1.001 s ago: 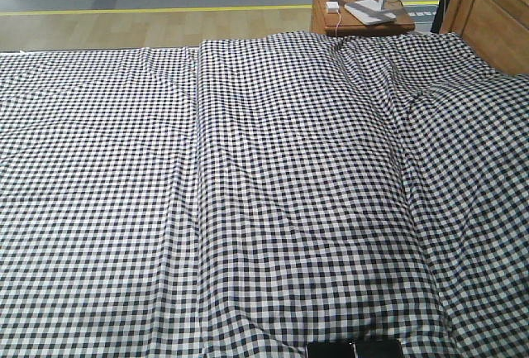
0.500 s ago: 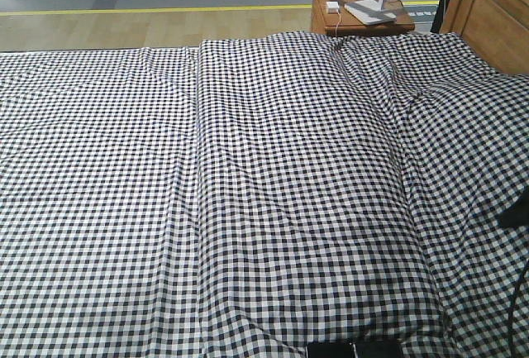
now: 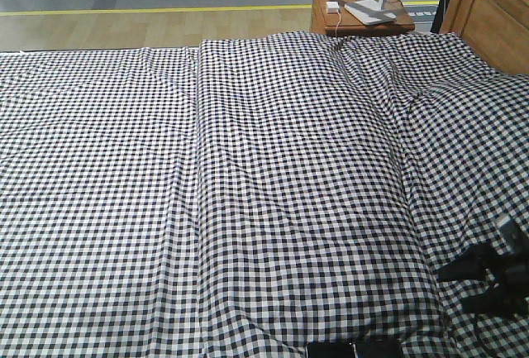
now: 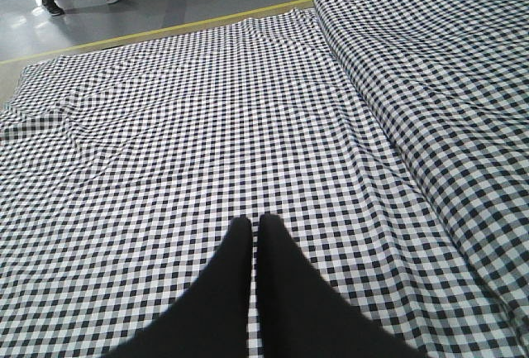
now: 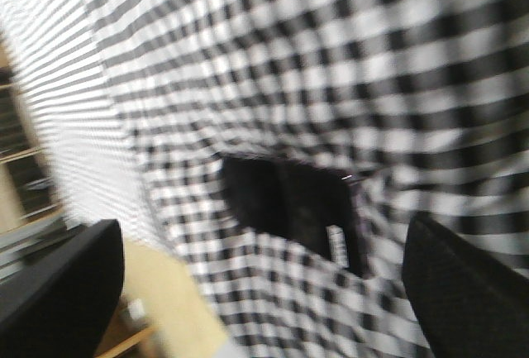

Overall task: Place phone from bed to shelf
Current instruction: 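Reach the right gripper down to the black phone on the bed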

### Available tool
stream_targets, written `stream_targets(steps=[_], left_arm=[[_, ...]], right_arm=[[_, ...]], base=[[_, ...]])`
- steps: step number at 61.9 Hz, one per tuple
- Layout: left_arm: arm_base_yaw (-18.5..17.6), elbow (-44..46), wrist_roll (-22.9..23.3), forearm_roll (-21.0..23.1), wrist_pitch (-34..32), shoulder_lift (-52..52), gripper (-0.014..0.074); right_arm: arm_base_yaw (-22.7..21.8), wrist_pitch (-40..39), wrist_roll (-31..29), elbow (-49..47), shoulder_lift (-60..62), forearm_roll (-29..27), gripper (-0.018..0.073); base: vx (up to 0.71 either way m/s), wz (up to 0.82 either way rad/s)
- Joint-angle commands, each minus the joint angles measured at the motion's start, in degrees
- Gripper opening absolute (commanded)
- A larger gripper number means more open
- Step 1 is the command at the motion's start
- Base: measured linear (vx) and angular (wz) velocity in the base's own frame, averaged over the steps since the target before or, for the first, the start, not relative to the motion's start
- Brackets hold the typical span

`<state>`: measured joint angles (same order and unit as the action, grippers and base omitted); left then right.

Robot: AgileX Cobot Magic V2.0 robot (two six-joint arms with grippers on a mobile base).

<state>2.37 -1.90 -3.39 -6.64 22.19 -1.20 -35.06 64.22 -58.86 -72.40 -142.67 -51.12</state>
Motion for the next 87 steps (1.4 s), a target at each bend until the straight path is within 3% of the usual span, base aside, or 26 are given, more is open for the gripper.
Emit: stream_targets(steps=[1,11,29,65,87], left_arm=[[0.0,-0.3,0.0,0.0,-4.1,-0.4,0.0001],[0.0,-0.3,0.0,0.0,-4.1,-0.4,0.0001],[0.0,-0.3,0.0,0.0,-4.1,-0.4,0.0001],[0.0,-0.3,0.0,0.0,-4.1,-0.4,0.0001],[0.0,-0.3,0.0,0.0,-4.1,-0.4,0.0001]], right_arm=[[-0.1,6.8,-2.8,-0.9,0.0,-3.6,0.0636],[0.4,7.1,-4.0,-0.8,-4.5,-4.2,0.0625],[5.5,6.2,-8.9,-0.8,-11.1,-5.0,0.0615],[5.5,4.2,-13.1,-0.9,-19.3,-5.0,0.0601],[5.6,6.8,-16.2,-0.9,-21.7,-10.8,0.0594]], base=[[0.0,0.0],[0.0,0.0],[0.0,0.0],[0.0,0.0],[0.0,0.0]])
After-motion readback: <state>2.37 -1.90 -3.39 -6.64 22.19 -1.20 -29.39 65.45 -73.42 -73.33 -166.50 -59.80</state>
